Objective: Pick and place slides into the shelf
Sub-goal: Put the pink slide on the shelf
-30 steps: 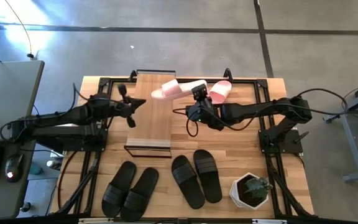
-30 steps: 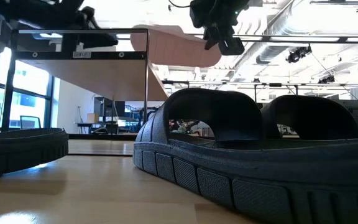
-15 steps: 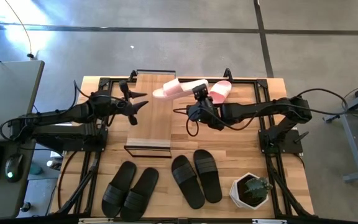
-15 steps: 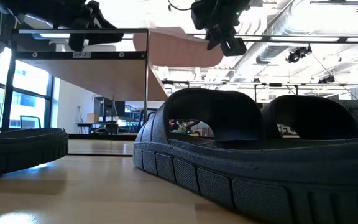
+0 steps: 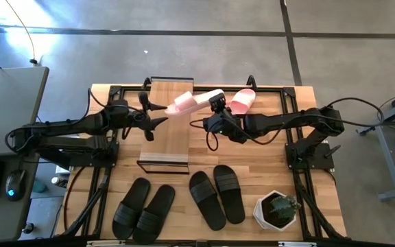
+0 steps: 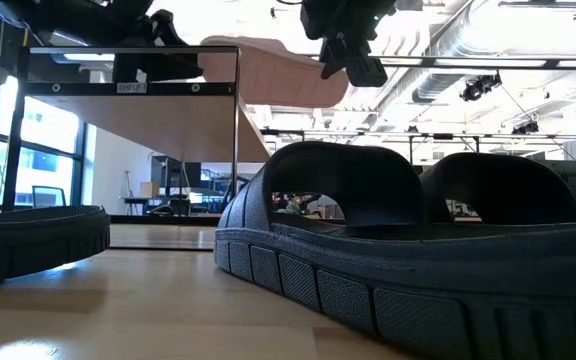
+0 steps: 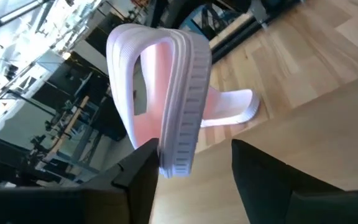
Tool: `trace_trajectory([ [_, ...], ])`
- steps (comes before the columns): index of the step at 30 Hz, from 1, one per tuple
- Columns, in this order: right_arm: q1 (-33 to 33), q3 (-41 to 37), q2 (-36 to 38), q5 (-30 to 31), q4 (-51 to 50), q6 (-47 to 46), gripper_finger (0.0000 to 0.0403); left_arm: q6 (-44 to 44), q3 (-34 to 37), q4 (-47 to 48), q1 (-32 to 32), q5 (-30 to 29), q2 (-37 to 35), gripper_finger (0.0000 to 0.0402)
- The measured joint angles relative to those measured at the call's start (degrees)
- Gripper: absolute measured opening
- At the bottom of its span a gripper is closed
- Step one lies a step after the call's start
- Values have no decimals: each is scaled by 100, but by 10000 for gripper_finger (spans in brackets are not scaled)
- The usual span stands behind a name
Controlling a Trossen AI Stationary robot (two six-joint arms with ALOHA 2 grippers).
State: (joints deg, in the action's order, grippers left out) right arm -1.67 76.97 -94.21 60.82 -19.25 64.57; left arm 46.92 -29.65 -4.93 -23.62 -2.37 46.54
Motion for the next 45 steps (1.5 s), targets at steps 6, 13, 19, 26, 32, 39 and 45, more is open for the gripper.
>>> trace_trajectory([
  [6, 0, 0, 2, -261, 37, -4, 27, -24, 0, -357, 0, 172, 7, 173],
  [13, 2, 0, 2, -338, 38, -25, 27, -332, 0, -470, 1, 438, 9, 163],
  [19, 2, 0, 2, -596, 68, -201, 27, -413, 0, -405, 3, 525, 9, 71],
  [26, 9, 0, 2, -661, 68, -425, 54, -346, 4, -336, 7, 388, 11, 34],
  [32, -16, -1, 16, -905, 31, -761, 100, -107, 4, -168, 11, 134, 5, 20],
  [39, -293, 0, 181, -1410, 58, -1035, 127, 275, 15, 39, -4, -645, 17, 20],
  [45, -474, 0, 547, -1521, 50, -1329, 130, 708, 9, 273, 182, -1056, 11, 19],
])
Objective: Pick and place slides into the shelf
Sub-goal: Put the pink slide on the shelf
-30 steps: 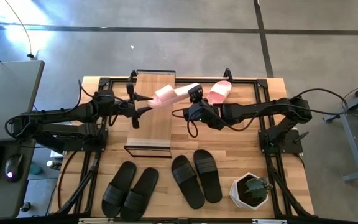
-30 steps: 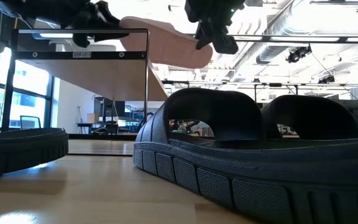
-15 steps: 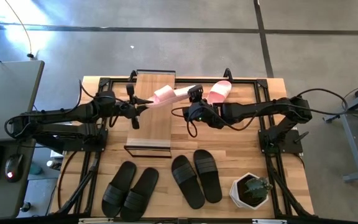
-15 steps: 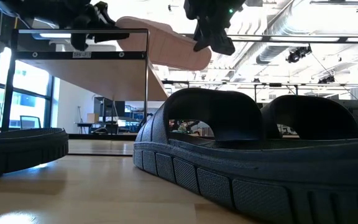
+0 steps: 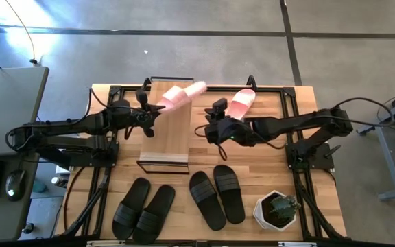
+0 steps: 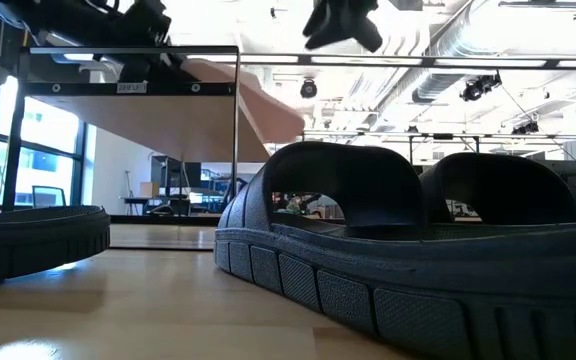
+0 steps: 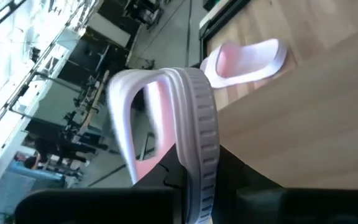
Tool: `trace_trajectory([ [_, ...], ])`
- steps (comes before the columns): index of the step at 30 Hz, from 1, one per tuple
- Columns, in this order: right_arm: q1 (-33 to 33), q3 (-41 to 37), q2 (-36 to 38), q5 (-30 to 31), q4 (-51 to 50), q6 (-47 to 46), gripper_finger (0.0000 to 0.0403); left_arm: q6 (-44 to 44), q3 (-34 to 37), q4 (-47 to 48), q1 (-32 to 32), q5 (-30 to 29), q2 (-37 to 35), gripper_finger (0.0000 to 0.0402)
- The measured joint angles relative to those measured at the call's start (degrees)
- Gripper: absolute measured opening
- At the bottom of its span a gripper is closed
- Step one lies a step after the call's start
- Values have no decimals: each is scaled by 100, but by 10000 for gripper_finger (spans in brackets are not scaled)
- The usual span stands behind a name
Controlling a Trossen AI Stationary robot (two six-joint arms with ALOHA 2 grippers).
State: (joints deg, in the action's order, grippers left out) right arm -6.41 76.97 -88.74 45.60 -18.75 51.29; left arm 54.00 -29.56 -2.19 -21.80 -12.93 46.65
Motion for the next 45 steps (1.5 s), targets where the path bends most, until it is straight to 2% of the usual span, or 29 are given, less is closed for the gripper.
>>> trace_trajectory([
  [4, 40, 0, 202, -105, -214, -362, 130, 425, 0, 9, 563, -441, -36, 19],
  [9, 244, 0, 339, -322, -586, -858, 130, 1142, -2, 342, 1576, -2029, -33, 19],
  [15, 869, 0, 577, -1952, -582, -1622, 131, 1138, -2, 573, 2510, -3366, -157, 19],
  [18, 1357, 0, 760, -2596, -537, -2396, 131, 851, -4, 883, 2794, -3593, -327, 19],
  [21, 1974, 0, 902, -3208, -550, -3724, 131, 490, -95, 1395, 3017, -3705, -485, 19],
  [24, 2713, 0, 954, -4490, -560, -5394, 131, 203, -185, 1720, 3267, -3755, -555, 19],
  [27, 3472, 0, 858, -6594, -570, -6529, 131, 129, -250, 1844, 3533, -3735, -564, 19],
  [29, 3810, 0, 718, -7774, -545, -6681, 131, 75, -306, 1873, 3701, -3716, -564, 19],
  [32, 3990, 0, 595, -8426, -487, -6157, 131, 64, -383, 1894, 3877, -3721, -564, 19],
  [35, 3889, 0, 584, -8422, -744, -4508, 131, 47, -431, 1895, 3972, -3725, -610, 19],
  [37, 3658, 0, 585, -8171, -1034, -3404, 131, -43, -431, 1934, 3987, -3719, -667, 19],
  [39, 3323, -2, 591, -7439, -1228, -2763, 130, -158, -431, 1988, 3986, -3717, -769, 19],
  [42, 2738, -191, 598, -5902, -1126, -2070, 128, -348, -431, 2059, 3982, -3556, -965, 19],
  [45, 2223, -508, 595, -4914, -703, -1521, 119, -461, -431, 2036, 3983, -3163, -1182, 19],
])
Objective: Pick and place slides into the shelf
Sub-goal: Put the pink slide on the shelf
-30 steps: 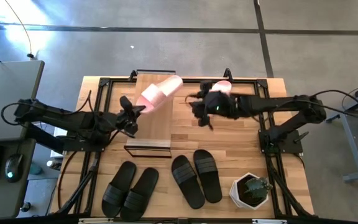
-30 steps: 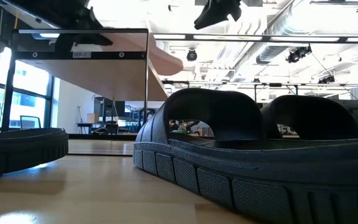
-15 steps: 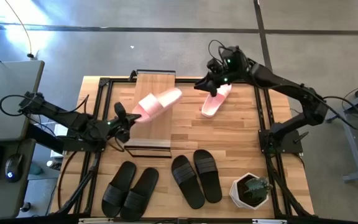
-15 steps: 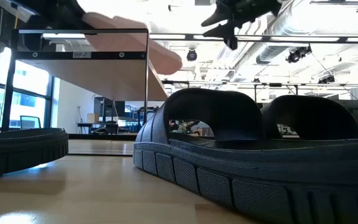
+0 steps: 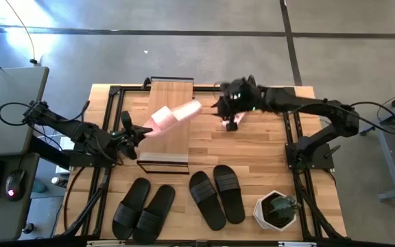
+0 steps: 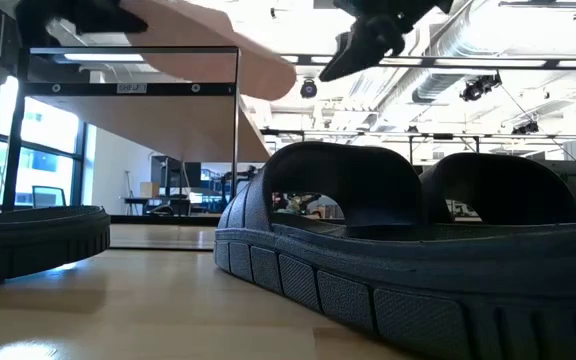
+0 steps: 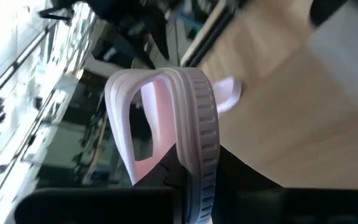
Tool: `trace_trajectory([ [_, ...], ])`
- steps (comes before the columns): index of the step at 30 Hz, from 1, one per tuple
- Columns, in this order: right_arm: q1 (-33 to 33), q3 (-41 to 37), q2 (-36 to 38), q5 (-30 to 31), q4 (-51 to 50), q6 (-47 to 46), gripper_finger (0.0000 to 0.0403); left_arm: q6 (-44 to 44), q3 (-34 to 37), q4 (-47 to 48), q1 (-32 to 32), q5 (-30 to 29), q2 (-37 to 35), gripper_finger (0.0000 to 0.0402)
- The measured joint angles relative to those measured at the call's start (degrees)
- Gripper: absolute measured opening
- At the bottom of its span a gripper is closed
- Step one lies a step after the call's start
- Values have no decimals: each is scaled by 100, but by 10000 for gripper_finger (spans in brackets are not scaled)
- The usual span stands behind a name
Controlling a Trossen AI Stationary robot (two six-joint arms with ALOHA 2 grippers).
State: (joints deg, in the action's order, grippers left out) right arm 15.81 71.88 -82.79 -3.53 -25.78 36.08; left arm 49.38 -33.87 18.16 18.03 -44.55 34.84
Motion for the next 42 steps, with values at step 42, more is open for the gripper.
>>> trace_trajectory([
  [42, -1121, -1684, 615, 743, 3063, 1395, 193, -624, 0, 70, -1, 1226, -399, 19],
])
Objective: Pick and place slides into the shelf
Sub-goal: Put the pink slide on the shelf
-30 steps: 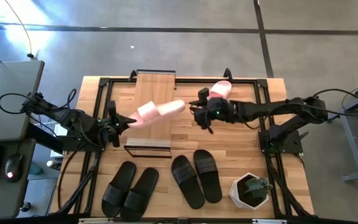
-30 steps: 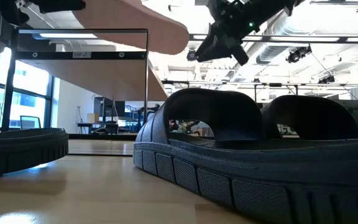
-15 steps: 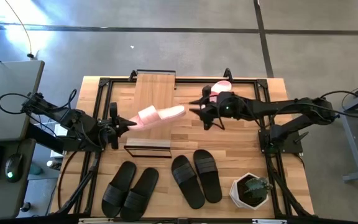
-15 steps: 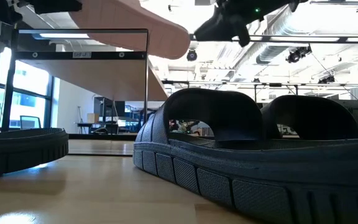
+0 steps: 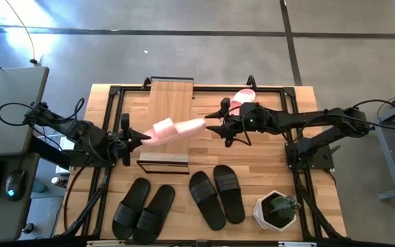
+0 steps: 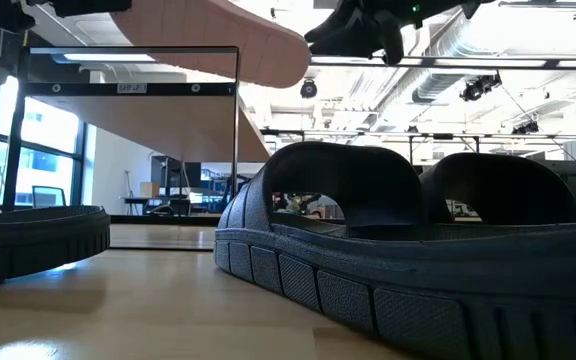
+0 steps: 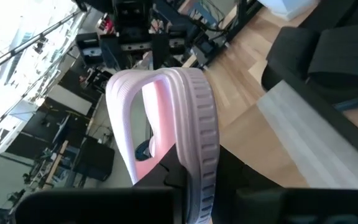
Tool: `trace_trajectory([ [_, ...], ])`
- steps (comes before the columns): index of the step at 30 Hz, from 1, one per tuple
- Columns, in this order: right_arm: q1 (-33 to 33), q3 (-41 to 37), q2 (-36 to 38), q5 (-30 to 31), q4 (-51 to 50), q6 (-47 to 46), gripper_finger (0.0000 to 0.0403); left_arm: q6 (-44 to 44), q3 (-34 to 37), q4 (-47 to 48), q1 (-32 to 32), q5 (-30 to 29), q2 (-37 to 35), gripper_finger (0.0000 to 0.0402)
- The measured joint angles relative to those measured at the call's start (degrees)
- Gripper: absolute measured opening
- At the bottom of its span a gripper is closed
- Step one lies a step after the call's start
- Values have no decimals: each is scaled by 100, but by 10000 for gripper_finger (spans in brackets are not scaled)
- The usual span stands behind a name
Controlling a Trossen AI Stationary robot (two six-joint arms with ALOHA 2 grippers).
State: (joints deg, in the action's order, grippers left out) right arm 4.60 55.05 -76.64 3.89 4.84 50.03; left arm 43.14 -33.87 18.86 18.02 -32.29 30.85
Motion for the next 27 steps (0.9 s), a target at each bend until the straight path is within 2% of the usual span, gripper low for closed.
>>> trace_trajectory([
  [7, 8, 0, 0, -130, 50, 52, 193, 187, -33, -234, 0, 120, -37, 19],
  [15, 26, 0, 0, -625, 50, -317, 193, 224, -234, -237, 0, 81, -42, 19],
  [27, 24, 0, 17, -876, 103, -508, 193, 310, -299, -249, 4, 36, -42, 19],
])
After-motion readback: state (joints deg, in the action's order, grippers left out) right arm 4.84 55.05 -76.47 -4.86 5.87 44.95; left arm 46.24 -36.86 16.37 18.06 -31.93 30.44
